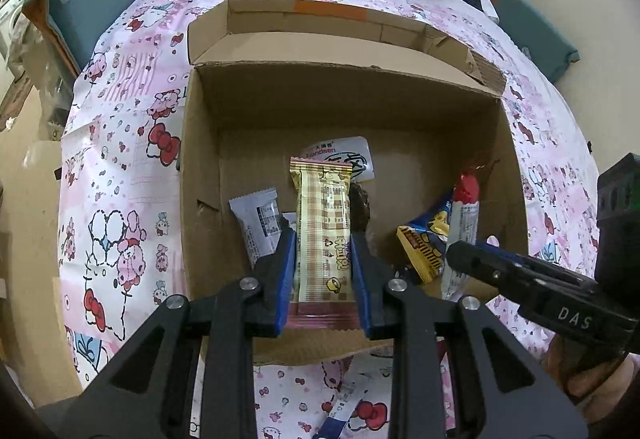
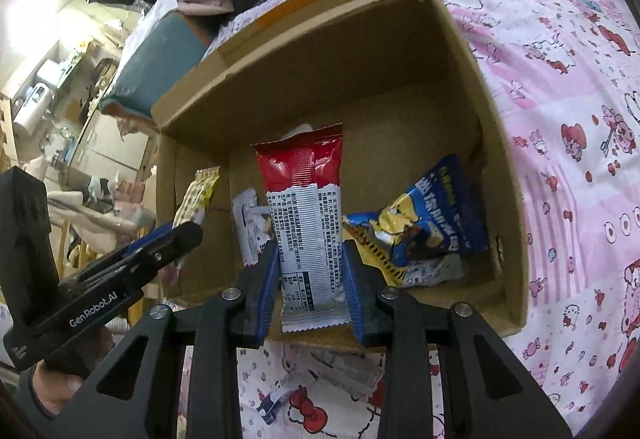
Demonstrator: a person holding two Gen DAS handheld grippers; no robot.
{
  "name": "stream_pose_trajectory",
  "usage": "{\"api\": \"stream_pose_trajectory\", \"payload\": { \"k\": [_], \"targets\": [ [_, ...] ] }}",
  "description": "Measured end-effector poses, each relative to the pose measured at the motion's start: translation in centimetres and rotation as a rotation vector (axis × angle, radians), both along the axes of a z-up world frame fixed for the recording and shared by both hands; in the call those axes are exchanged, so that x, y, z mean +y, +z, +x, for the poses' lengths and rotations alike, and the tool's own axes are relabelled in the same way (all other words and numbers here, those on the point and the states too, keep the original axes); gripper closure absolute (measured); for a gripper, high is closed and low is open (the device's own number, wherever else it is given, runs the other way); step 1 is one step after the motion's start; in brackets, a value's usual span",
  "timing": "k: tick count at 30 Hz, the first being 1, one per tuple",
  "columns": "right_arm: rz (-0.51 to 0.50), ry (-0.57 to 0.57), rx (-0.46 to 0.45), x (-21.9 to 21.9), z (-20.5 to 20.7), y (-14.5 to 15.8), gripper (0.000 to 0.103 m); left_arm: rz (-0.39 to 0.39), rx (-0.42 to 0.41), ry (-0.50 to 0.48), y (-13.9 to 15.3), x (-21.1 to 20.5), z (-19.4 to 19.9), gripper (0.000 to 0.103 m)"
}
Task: Organize snacks
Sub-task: 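Carry the wafer bar and red packet into the box and open both grippers, then move both open grippers from the box back toward the remaining snacks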
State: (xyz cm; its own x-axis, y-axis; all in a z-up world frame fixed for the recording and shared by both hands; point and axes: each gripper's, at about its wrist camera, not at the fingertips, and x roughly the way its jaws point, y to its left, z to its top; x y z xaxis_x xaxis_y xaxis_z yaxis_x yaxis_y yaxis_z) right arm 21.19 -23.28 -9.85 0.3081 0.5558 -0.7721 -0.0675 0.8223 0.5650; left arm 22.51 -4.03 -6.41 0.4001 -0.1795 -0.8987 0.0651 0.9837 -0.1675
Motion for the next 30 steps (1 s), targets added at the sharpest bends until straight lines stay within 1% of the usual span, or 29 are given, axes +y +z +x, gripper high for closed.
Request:
{"api": "stream_pose_trajectory", "payload": {
  "k": [1, 6, 10, 11, 12, 13, 14, 15, 16, 17, 19, 23, 24, 25, 27, 30],
  "targets": [
    [0.0, 0.003, 0.0, 0.1, 0.0, 0.0, 0.069, 0.002, -0.001, -0.001, 0.0, 0.0, 0.0, 0.079],
    [0.01, 0.011, 0.002, 0.2, 0.1, 0.0, 0.068, 0.012, -0.013, -0.022, 0.0, -0.4, -0.2, 0.079],
    [0.028, 0.011, -0.012, 0.5, 0.3, 0.4, 0.068, 0.02, -0.019, -0.04, 0.1, -0.7, -0.4, 0.077],
    [0.034, 0.009, -0.019, 0.5, 0.3, 0.6, 0.068, 0.025, -0.02, -0.044, 0.2, -0.8, -0.4, 0.071],
    [0.042, 0.006, -0.022, 0.5, 0.3, 0.7, 0.065, 0.03, -0.024, -0.049, 0.3, -0.8, -0.4, 0.066],
    [0.05, 0.0, -0.021, 0.3, 0.2, 0.7, 0.053, 0.033, -0.032, -0.05, 0.5, -0.9, -0.5, 0.051],
    [0.059, -0.008, -0.023, 0.1, 0.3, 0.7, 0.045, 0.035, -0.048, -0.048, 0.7, -0.8, -0.7, 0.037],
    [0.067, -0.028, -0.031, -0.3, 0.2, 0.9, 0.037, 0.037, -0.067, -0.047, 1.1, -0.8, -0.9, 0.03],
    [0.066, -0.037, -0.04, -0.4, 0.2, 1.1, 0.037, 0.041, -0.08, -0.047, 1.3, -0.8, -1.0, 0.021],
    [0.065, -0.04, -0.046, -0.5, 0.2, 1.3, 0.037, 0.049, -0.095, -0.048, 1.6, -0.9, -1.1, 0.019],
    [0.064, -0.048, -0.052, -0.8, 0.2, 1.6, 0.034, 0.055, -0.112, -0.053, 2.0, -0.9, -1.3, 0.019],
    [0.045, -0.062, -0.081, -1.0, -0.4, 2.4, 0.019, 0.047, -0.12, -0.037, 2.3, -0.3, -1.5, 0.019],
    [0.04, -0.064, -0.087, -1.0, -0.6, 2.7, 0.014, 0.045, -0.121, -0.03, 2.3, -0.1, -1.5, 0.019],
    [0.032, -0.065, -0.096, -1.0, -0.8, 2.9, 0.011, 0.043, -0.123, -0.026, 2.3, 0.0, -1.6, 0.019],
    [0.013, -0.07, -0.113, -1.1, -1.4, 3.4, 0.011, 0.04, -0.131, -0.019, 2.6, 0.3, -2.0, 0.019],
    [-0.043, -0.082, -0.137, -1.4, -2.7, 4.3, 0.011, 0.043, -0.148, 0.001, 3.2, 0.8, -2.6, 0.019]
  ]
}}
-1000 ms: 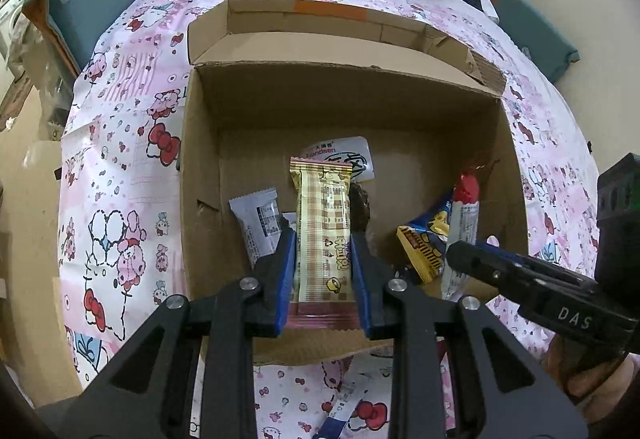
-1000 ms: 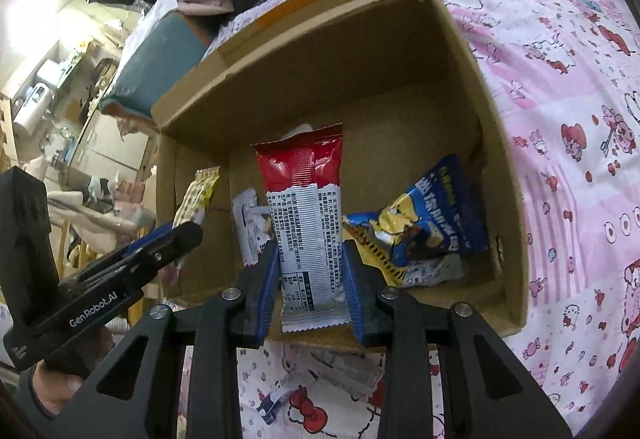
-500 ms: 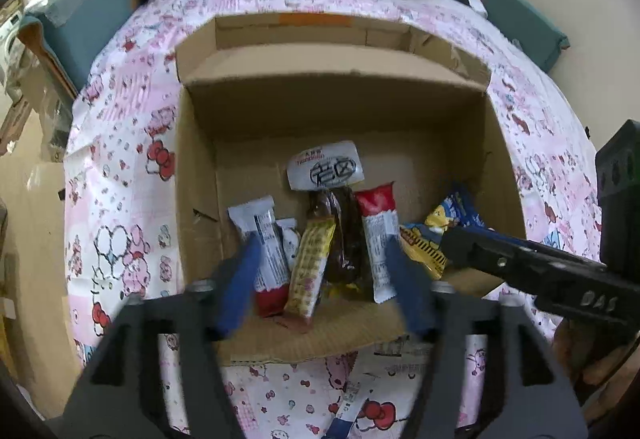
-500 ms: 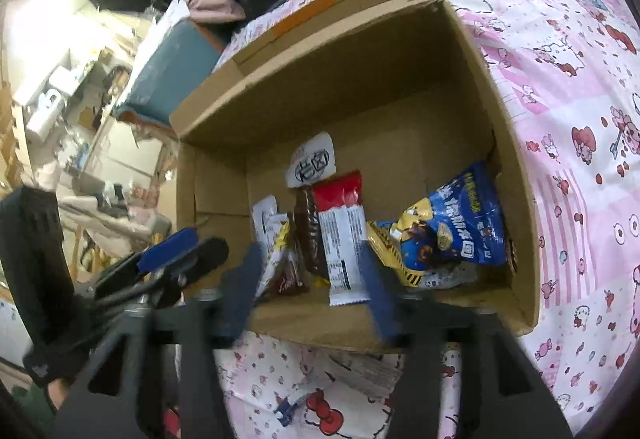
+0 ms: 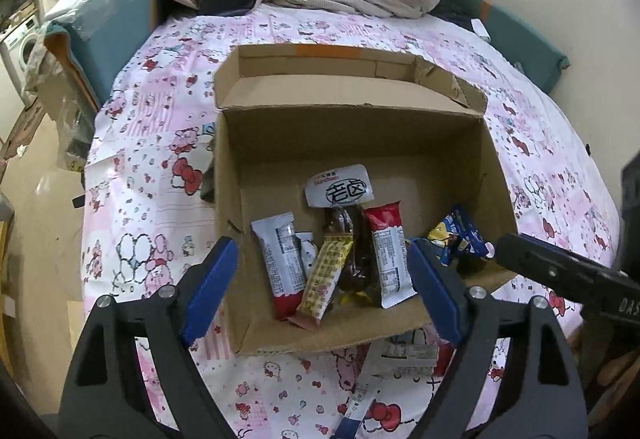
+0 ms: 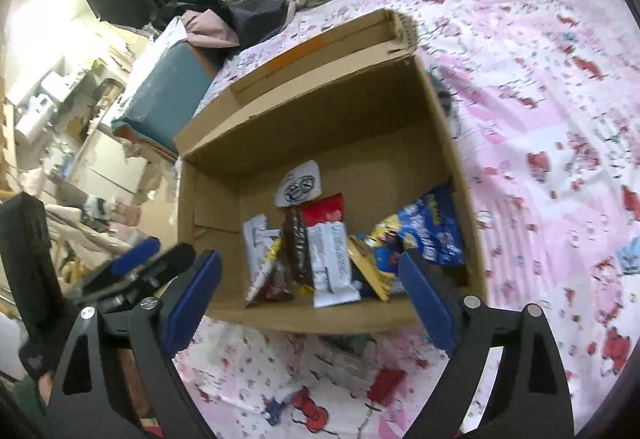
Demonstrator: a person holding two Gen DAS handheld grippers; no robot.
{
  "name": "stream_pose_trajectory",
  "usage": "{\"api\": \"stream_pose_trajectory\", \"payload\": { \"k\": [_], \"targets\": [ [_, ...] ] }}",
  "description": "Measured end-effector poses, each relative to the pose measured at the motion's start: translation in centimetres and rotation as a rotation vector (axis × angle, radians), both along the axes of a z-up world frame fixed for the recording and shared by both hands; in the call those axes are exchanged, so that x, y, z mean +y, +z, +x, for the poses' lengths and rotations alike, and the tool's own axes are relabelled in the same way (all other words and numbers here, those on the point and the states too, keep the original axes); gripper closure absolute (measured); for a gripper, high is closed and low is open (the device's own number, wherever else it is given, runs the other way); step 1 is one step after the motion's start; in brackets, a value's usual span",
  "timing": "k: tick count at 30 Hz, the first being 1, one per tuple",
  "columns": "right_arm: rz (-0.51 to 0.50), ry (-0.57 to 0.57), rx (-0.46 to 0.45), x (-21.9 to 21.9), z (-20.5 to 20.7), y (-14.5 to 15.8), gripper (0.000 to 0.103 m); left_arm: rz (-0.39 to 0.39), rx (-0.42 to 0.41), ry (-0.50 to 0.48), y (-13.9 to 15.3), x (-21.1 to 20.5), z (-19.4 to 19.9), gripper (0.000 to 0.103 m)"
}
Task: Organize snacks
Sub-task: 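Move both open grippers from the box back toward the remaining snacks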
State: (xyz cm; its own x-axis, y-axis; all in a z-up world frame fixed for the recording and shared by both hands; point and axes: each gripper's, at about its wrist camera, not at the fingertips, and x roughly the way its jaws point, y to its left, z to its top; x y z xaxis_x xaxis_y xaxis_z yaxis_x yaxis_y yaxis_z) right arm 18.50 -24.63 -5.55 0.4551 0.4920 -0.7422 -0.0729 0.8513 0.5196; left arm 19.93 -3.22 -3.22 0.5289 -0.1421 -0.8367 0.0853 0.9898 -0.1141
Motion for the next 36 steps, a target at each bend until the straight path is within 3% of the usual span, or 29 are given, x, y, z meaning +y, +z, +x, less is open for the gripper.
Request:
{"api": "stream_pose_trajectory", "payload": {
  "k": [3, 6, 13, 31, 36],
  "targets": [
    [-0.056, -0.021, -0.06, -0.2, -1.6, 1.4, 0.011, -0.012, -0.019, 0.014, 0.7, 0.5, -0.8, 0.019],
    [-0.096, -0.029, -0.088, -0.4, -3.4, 2.2, 0.011, -0.016, -0.035, 0.02, 1.1, 0.8, -1.6, 0.009],
    [-0.087, -0.036, -0.079, -1.0, -6.1, 2.6, 0.01, -0.016, -0.044, 0.009, 1.5, 0.9, -4.0, 0.008],
    [-0.074, -0.023, 0.035, -1.0, -9.0, 0.3, 0.01, 0.006, 0.041, -0.006, -0.5, 0.4, -7.3, 0.008],
    [-0.044, -0.07, 0.091, -2.7, -9.4, -0.6, 0.01, -0.002, 0.074, -0.021, -1.3, -0.1, -7.4, 0.008]
  ]
}}
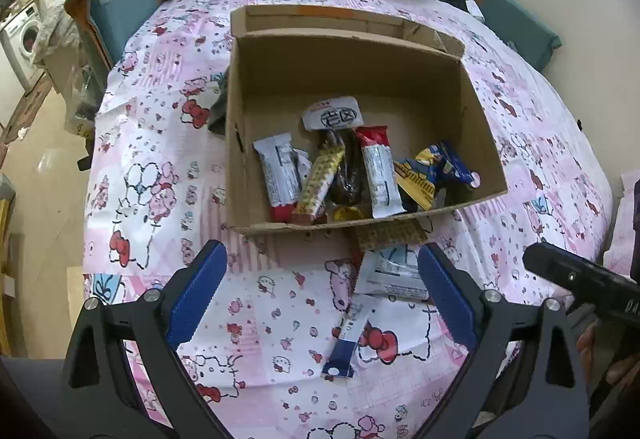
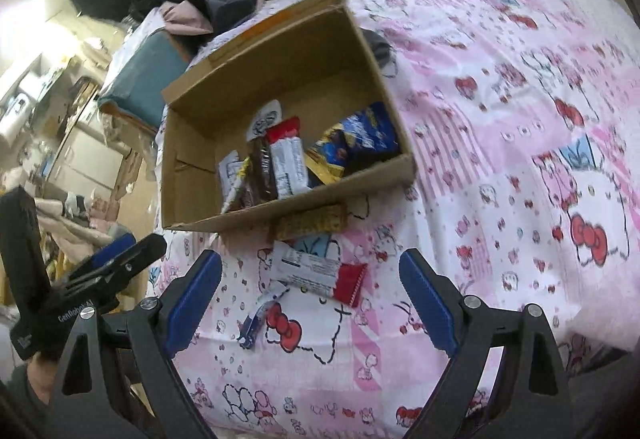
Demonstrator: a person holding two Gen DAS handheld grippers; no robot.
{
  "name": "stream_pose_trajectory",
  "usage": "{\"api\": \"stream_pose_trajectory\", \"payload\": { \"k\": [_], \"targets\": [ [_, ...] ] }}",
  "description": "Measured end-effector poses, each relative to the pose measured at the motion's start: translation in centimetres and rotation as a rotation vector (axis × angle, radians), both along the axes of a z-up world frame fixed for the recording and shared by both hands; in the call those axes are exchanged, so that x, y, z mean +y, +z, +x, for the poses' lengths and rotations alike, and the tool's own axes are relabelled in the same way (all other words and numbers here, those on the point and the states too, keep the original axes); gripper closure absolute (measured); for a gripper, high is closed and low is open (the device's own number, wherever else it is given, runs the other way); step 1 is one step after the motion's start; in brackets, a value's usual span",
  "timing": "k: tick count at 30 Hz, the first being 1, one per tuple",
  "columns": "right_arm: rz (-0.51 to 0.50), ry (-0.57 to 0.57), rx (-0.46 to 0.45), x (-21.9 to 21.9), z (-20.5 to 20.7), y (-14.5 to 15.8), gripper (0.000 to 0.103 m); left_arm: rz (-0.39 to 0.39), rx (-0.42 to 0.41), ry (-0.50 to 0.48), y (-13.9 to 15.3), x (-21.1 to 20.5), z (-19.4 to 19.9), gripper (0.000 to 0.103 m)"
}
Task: Organize snacks
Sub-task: 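Move both open grippers from the box back toward the remaining snacks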
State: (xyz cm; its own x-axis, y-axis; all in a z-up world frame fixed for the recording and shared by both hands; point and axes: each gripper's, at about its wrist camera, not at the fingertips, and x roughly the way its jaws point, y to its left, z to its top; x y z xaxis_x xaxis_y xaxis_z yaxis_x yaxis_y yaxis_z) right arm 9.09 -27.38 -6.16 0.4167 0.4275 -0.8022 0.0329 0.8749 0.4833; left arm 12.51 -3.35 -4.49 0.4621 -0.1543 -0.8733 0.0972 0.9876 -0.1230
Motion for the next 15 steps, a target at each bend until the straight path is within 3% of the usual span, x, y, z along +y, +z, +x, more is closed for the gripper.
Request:
{"api": "stream_pose_trajectory", "payload": {
  "k": [8, 15],
  "targets": [
    [0.019, -0.082, 0.053, -1.5, -0.1, -0.9, 0.009, 0.013, 0.042, -0.023, -1.3, -0.6, -0.1, 0.008],
    [0.048, -0.124, 0.119, -1.7, 0.4, -2.4, 0.009, -0.02, 0.143, -0.002, -3.6, 0.0, 0.3, 0.009]
  ]
}}
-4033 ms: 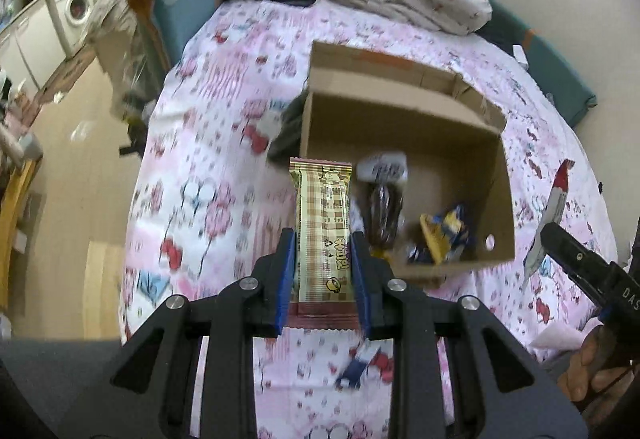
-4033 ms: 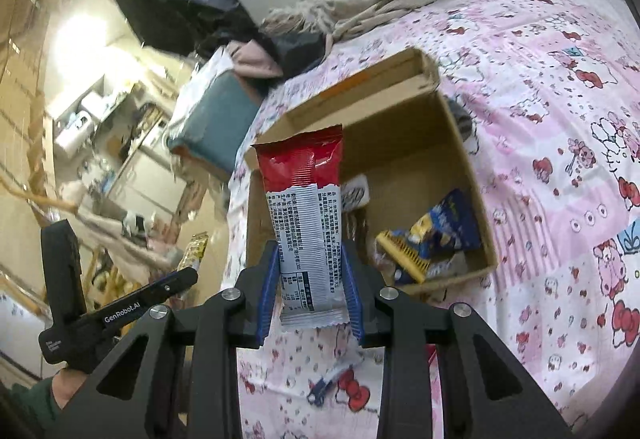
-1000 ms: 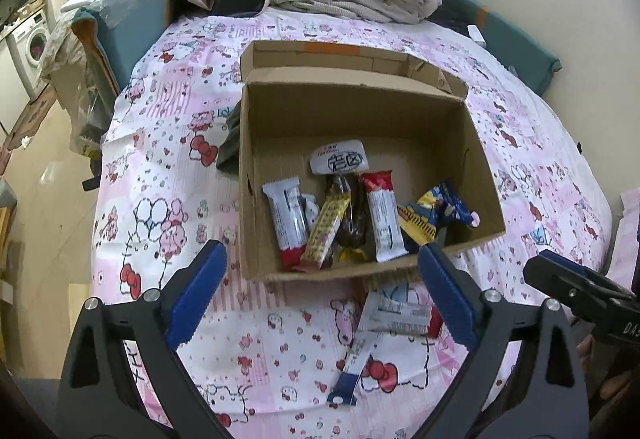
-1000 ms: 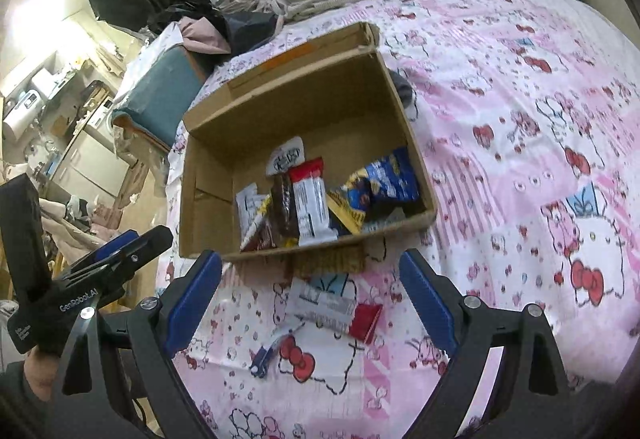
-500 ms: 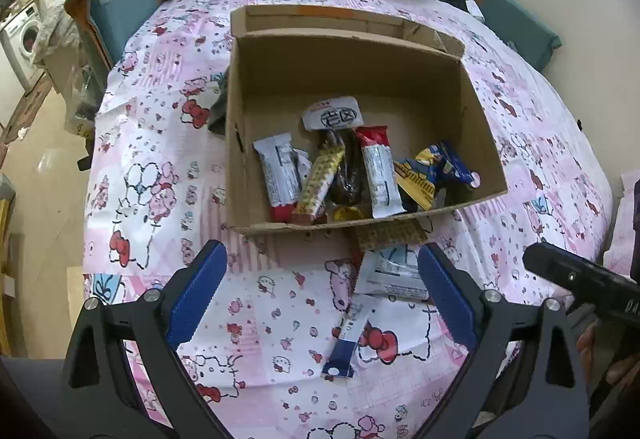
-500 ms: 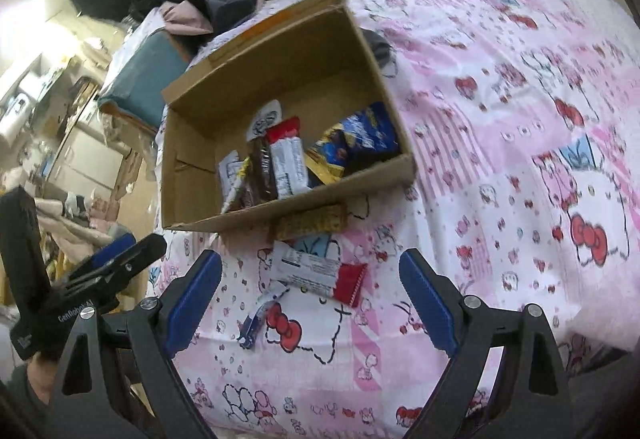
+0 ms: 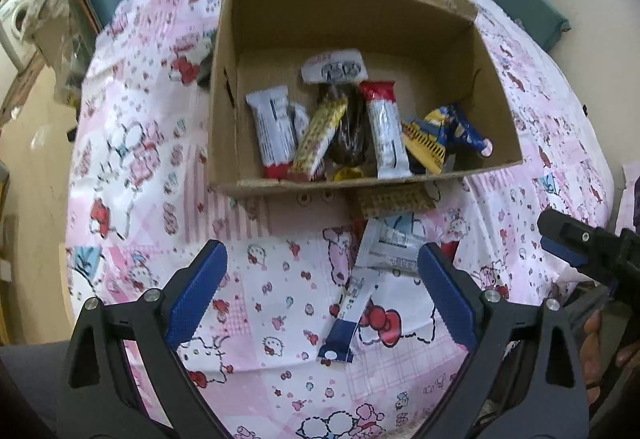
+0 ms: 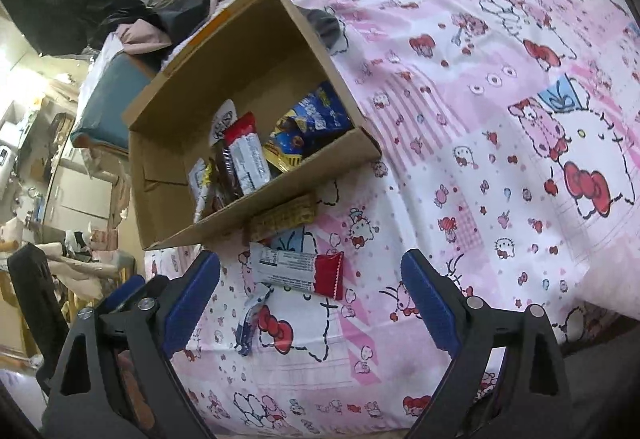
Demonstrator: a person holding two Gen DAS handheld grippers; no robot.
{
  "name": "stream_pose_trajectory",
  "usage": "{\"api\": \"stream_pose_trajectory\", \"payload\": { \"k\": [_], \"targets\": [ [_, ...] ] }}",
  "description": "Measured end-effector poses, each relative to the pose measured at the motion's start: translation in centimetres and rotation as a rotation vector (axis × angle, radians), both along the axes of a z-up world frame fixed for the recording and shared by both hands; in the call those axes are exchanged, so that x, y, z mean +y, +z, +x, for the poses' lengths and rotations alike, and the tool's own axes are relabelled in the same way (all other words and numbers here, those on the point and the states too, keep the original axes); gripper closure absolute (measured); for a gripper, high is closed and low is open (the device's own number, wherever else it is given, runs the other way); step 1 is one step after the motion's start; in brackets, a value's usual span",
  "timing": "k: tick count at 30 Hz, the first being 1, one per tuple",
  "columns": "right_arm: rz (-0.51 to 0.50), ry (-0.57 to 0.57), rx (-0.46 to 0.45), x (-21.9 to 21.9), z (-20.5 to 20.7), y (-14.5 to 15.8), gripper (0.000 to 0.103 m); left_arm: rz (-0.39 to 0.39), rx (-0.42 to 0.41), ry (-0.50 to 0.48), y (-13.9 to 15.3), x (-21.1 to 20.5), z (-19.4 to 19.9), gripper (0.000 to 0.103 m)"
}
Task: Organize snacks
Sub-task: 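Move both open grippers from the box back toward the remaining snacks, then grasp the white tube snack with the left gripper while the right grasps the white-red packet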
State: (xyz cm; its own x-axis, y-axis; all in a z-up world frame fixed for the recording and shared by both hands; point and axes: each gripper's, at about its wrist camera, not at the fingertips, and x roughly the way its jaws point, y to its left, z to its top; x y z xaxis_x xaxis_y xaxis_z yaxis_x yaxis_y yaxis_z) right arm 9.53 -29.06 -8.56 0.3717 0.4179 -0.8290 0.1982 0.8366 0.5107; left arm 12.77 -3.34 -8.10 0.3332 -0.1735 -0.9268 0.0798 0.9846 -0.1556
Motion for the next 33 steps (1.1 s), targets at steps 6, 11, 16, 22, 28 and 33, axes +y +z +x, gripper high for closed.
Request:
{"api": "stream_pose_trajectory", "payload": {
  "k": [6, 11, 16, 22, 28, 33],
  "targets": [
    [0.015, -0.006, 0.038, 0.1, 0.7, -1.0, 0.009, 0.036, 0.139, -0.115, -3.7, -2.8, -0.5, 0.026],
    [0.02, 0.004, 0.057, 0.5, 1.0, -1.6, 0.009, 0.13, 0.216, -0.212, -6.9, -5.2, -1.5, 0.026],
    [0.017, 0.014, 0.066, 0.9, 1.3, -1.9, 0.009, 0.184, 0.261, -0.26, -9.1, -6.1, -1.7, 0.079],
    [0.033, 0.016, 0.06, 0.7, 1.2, -1.7, 0.009, 0.151, 0.257, -0.222, -7.1, -4.6, -2.2, 0.091],
    [-0.001, 0.006, 0.08, 0.7, 1.3, -1.8, 0.009, 0.076, 0.234, -0.014, -3.4, 0.9, -2.7, 0.09],
    [-0.121, 0.228, 0.144, 5.0, 2.5, -3.5, 0.009, 0.039, 0.205, 0.099, -1.7, 3.3, -2.8, 0.09]
  ]
}}
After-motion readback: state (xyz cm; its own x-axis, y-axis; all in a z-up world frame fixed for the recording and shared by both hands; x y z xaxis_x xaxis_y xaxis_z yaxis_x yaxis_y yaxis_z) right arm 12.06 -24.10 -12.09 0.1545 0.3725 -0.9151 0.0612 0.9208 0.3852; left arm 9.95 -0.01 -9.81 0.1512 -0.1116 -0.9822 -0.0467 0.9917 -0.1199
